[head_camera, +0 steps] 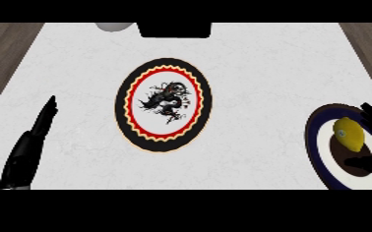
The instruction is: Pick the lemon from the plate and place it in the plate
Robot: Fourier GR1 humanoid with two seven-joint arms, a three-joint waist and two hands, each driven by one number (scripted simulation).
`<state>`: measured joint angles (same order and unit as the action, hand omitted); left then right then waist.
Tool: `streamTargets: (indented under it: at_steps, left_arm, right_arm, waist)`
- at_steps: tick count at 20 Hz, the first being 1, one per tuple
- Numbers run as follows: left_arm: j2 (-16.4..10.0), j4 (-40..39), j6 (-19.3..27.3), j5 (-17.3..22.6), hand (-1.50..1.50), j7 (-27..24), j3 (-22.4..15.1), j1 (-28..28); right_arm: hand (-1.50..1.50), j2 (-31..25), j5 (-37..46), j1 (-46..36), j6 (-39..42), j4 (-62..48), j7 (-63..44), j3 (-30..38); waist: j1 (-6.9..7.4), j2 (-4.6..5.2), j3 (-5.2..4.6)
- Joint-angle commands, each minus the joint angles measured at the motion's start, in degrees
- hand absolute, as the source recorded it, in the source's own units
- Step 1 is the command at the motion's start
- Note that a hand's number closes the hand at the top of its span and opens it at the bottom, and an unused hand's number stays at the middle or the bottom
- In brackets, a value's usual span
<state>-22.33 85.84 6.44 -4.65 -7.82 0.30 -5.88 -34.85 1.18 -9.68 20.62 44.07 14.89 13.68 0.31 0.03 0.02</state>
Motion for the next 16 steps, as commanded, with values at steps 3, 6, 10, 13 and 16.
streamTargets:
  at_steps: [3, 6, 10, 13, 16]
  left_arm:
    - [1.69, 0.71, -3.36, -1.82, 0.0, 0.98, 2.93, -0.14]
    - [1.12, 1.24, -4.59, -1.53, 0.0, 2.87, 3.24, 1.34]
    - [0.67, -1.32, -6.15, -1.5, 0.0, 0.43, 6.29, 2.12]
    - [3.12, -1.24, -3.66, -3.87, 0.0, 0.57, 3.94, 2.38]
    - [3.55, -1.22, -4.41, -3.87, 0.0, -0.7, 2.36, 2.35]
  right_arm:
    - [-1.5, 0.7, 2.5, -0.54, 0.33, -2.12, 2.06, 0.52]
    - [1.5, 2.36, 1.45, -1.64, -0.94, -3.69, 5.74, 1.78]
    - [1.5, 2.86, 2.89, -6.13, -1.74, -8.12, 7.6, 1.67]
    - [1.5, 5.84, 9.26, -5.33, -10.04, -3.96, 7.28, -3.42]
    - [1.5, 1.04, 21.81, -11.57, -15.0, -2.31, 2.28, -12.75]
  waist:
    - [-0.16, -0.03, -0.01]
    - [-0.16, -0.01, 0.0]
    - [-0.05, 0.01, 0.0]
    - [-0.17, -0.03, -0.04]
    - [2.7, 0.41, -0.25]
